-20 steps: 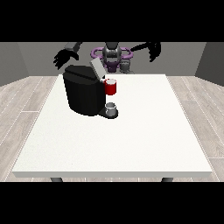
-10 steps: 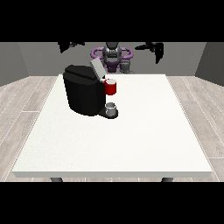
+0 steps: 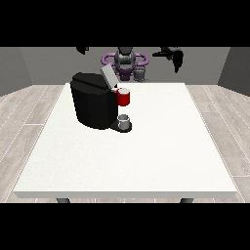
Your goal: Insert the coffee pod into the coffee machine and close the lid
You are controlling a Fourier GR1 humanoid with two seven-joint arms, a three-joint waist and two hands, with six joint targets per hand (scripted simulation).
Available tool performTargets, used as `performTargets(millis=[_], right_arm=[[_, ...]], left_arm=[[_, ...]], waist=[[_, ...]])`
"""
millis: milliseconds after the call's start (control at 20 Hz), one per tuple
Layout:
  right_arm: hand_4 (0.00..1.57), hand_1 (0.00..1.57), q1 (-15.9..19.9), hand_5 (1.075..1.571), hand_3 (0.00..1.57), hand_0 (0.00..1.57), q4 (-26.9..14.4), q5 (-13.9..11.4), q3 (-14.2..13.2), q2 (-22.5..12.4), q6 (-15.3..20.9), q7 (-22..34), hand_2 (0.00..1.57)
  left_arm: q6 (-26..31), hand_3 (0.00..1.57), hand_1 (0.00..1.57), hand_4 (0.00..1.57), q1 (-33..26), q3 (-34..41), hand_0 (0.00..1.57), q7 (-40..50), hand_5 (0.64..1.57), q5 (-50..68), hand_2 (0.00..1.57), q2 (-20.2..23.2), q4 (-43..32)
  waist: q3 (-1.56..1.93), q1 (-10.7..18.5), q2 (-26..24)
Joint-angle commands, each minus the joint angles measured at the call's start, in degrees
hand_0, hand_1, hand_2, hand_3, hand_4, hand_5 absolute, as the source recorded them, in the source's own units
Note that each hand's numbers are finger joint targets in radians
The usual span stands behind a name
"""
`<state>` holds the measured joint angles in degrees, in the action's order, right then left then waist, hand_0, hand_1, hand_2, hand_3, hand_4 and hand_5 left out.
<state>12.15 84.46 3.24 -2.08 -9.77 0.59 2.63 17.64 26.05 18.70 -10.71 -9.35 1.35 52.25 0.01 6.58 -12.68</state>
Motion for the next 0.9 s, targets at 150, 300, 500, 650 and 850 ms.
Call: performTargets(millis=[150,300,500,650,850], right_arm=[[0.0,0.0,2.71,1.571,0.0,0.0,1.27,-0.21,1.48,0.85,-2.02,1.53,0.0],[0.0,0.0,2.93,1.571,0.0,0.0,-2.08,-1.39,0.99,1.08,-1.67,-0.84,0.0],[0.0,0.0,9.95,1.571,0.0,0.0,-5.49,-0.59,-0.27,1.67,-2.02,-0.26,0.0],[0.0,0.0,10.7,1.571,0.0,0.0,-8.99,0.5,-2.42,0.06,-4.13,-2.8,0.0],[0.0,0.0,13.12,1.571,0.0,0.0,-13.15,1.59,-3.98,-0.79,-5.9,-2.71,0.0]], left_arm=[[1.73,0.0,0.0,0.0,-7.08,-1.27,0.0,3.04,1.571,4.14,0.0,1.03,9.54],[0.16,0.0,0.0,0.0,-11.21,-4.27,0.0,2.19,1.571,5.16,0.0,-1.31,12.95],[-1.44,0.0,0.0,0.0,-8.49,-5.7,0.0,3.34,1.571,6.67,0.0,-0.71,17.19],[-1.69,0.0,0.0,0.0,-7.57,-4.43,0.0,6.26,1.571,8.13,0.0,2.28,19.91],[-3.8,0.0,0.0,0.0,-10.64,-7.41,0.0,10.8,1.571,8.64,0.0,0.71,26.2]], waist=[[0.0,0.21,2.63],[0.01,1.89,3.96],[0.0,1.1,9.5],[0.0,0.51,11.48],[0.01,0.92,10.77]])
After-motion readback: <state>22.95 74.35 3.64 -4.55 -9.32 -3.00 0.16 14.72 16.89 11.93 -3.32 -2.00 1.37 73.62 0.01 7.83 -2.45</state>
